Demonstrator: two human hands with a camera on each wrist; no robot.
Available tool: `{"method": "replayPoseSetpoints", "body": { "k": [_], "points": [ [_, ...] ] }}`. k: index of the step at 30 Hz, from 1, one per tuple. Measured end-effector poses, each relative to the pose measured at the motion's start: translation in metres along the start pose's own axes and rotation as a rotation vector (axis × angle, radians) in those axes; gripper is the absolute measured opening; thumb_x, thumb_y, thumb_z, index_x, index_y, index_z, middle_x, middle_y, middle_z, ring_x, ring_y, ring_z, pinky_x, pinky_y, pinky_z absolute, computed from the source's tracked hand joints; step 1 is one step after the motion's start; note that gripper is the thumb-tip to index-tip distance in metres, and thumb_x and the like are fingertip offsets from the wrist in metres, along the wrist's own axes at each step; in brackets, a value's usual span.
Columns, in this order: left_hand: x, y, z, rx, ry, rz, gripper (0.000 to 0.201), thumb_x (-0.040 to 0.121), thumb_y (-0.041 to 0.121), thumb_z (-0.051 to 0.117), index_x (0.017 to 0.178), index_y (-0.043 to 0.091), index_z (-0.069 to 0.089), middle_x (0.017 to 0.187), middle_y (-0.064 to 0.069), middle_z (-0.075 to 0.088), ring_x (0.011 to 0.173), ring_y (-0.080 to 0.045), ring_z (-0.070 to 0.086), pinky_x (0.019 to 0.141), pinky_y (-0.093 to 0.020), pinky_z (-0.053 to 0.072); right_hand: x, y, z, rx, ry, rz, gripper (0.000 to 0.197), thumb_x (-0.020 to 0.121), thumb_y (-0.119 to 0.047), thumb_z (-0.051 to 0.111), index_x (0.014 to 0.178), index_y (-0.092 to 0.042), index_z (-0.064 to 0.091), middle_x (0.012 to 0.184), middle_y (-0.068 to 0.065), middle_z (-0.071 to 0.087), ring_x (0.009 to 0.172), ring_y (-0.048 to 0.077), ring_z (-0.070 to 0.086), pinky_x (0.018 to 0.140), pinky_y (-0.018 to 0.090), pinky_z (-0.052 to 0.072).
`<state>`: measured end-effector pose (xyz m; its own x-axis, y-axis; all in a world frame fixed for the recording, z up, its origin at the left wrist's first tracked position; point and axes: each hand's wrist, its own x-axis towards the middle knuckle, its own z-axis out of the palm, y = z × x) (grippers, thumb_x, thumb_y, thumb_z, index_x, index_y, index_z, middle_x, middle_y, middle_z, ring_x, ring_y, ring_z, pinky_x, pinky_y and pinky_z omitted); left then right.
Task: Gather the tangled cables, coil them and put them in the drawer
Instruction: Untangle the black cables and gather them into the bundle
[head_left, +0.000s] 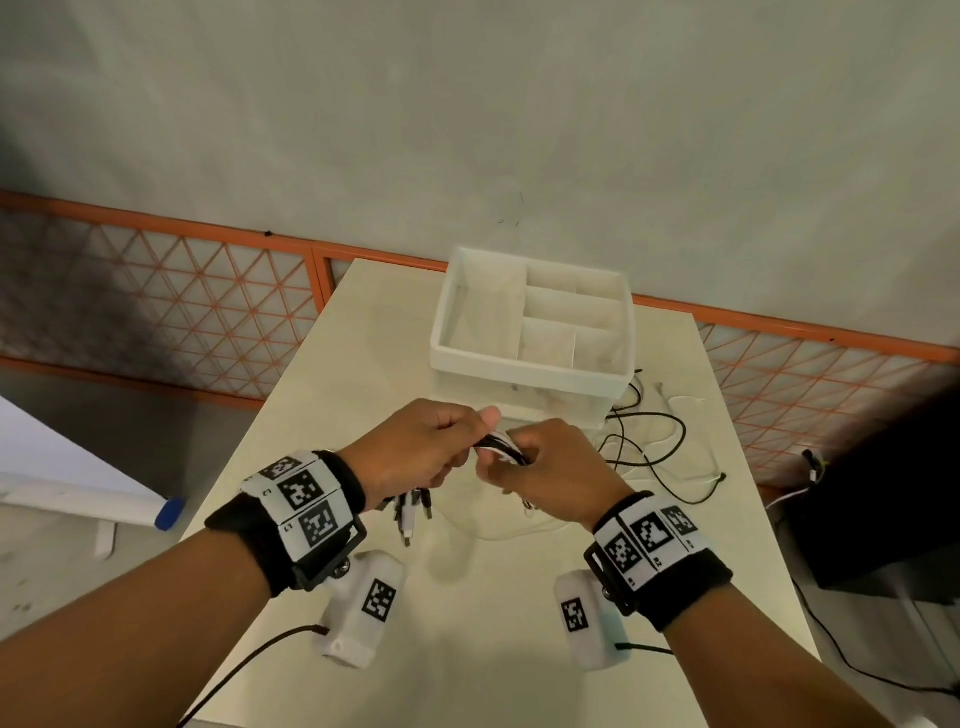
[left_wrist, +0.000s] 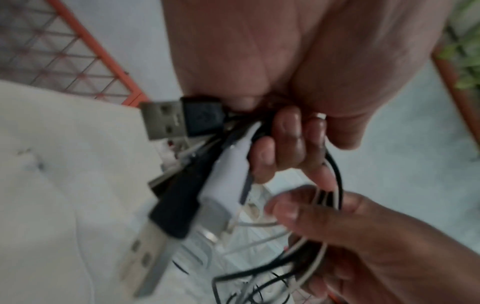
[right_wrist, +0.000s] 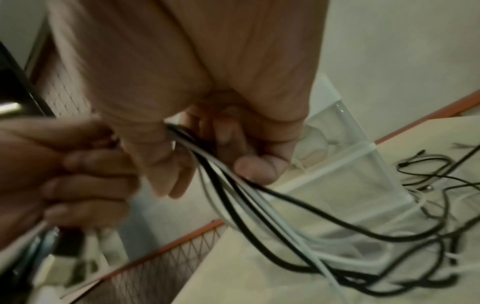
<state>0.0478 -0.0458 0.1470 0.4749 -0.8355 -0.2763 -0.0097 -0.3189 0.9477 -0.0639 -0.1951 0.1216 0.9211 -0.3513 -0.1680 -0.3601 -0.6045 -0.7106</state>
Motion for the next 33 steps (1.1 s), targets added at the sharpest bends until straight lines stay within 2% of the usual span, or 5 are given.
{"method": "replayPoseSetpoints", "body": {
  "k": [4,10,14,22,33],
  "points": [
    [-0.006,0.002,-0.019,0.111,-0.033,-0.020,0.044,0.100,0.039,0.047,0.092,0.007,0.076,0.050,0.010,0.035,0.047,-0.010,0.027,0.048,-0.022,0.024,0.005,0.035,-0.005,-0.330,-0.064,0.257,0.019,0.079,-0.052,0.070,0.080,-0.034,0.072,0.084,-0.007,0.071,0.084,0.017,0.069,0.080,0.035,0.057],
    [-0.004,-0.042,-0.043,0.747,-0.092,-0.196,0.029,0.100,0.035,0.046,0.102,0.029,0.075,0.064,0.011,0.054,0.050,-0.004,0.044,0.051,-0.015,0.036,-0.002,0.080,-0.002,-0.331,0.590,0.268,0.020,0.081,-0.017,0.070,0.100,-0.023,0.073,0.093,0.003,0.073,0.087,0.031,0.067,0.067,0.030,0.044],
    [0.005,-0.070,-0.033,0.778,0.143,-0.194,0.032,0.102,0.022,0.041,0.104,0.018,0.073,0.066,0.012,0.050,0.058,-0.005,0.045,0.049,-0.013,0.029,-0.004,0.101,0.039,-0.205,0.300,0.241,0.057,0.084,-0.022,0.073,0.137,-0.029,0.053,0.107,-0.004,0.069,0.093,0.022,0.066,0.087,0.033,0.053],
    [0.012,-0.067,-0.024,0.556,0.177,-0.133,0.021,0.090,0.037,0.065,0.075,0.023,0.059,0.068,0.005,0.056,0.062,-0.009,0.052,0.054,-0.023,0.035,-0.002,0.112,0.095,-0.573,-0.089,0.244,0.049,0.088,-0.021,0.057,0.136,-0.033,0.050,0.139,-0.009,0.054,0.127,0.020,0.048,0.106,0.039,0.035],
    [0.022,-0.056,-0.018,0.287,0.102,-0.083,0.015,0.097,0.025,0.052,0.096,0.019,0.066,0.094,0.006,0.076,0.052,-0.008,0.047,0.058,-0.027,0.039,0.004,0.045,0.046,-0.126,0.071,-0.061,0.018,0.095,-0.029,0.064,0.100,-0.021,0.079,0.091,0.000,0.077,0.082,0.016,0.068,0.079,0.031,0.053]
  ]
}}
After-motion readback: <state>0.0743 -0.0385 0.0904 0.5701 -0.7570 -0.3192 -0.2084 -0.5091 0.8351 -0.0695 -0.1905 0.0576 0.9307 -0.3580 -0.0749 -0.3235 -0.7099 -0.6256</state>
